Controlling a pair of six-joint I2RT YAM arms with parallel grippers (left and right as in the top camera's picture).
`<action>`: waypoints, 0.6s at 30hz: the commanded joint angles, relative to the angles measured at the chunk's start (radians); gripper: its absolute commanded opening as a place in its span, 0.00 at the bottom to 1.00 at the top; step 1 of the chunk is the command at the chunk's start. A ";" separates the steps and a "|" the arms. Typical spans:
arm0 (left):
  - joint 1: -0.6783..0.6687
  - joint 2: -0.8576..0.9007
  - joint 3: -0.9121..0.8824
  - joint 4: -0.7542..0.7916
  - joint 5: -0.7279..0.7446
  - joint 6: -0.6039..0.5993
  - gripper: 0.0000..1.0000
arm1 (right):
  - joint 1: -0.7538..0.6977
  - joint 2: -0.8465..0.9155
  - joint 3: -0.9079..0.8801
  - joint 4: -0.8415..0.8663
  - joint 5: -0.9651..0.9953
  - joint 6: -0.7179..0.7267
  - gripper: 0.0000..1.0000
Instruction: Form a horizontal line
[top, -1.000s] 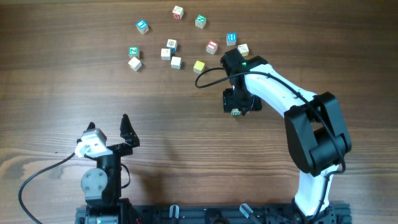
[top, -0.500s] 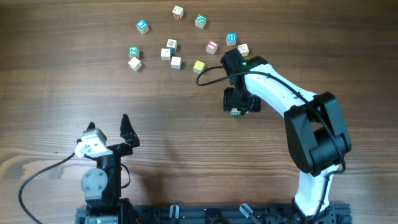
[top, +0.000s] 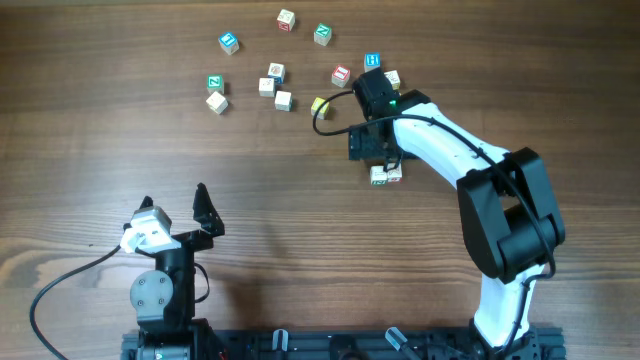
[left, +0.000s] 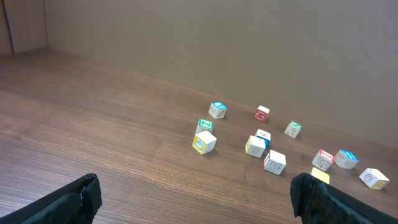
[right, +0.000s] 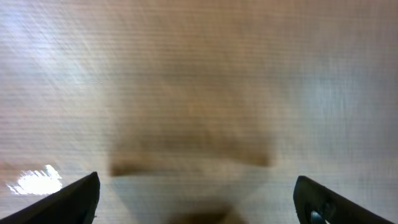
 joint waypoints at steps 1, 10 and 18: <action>-0.003 -0.007 -0.005 0.002 -0.013 0.016 1.00 | -0.020 -0.022 -0.006 0.069 0.035 -0.035 1.00; -0.003 -0.007 -0.004 0.002 -0.013 0.016 1.00 | -0.042 -0.022 -0.006 0.080 -0.039 -0.047 0.15; -0.003 -0.007 -0.005 0.002 -0.013 0.016 1.00 | -0.041 -0.022 -0.006 0.009 -0.067 -0.043 0.24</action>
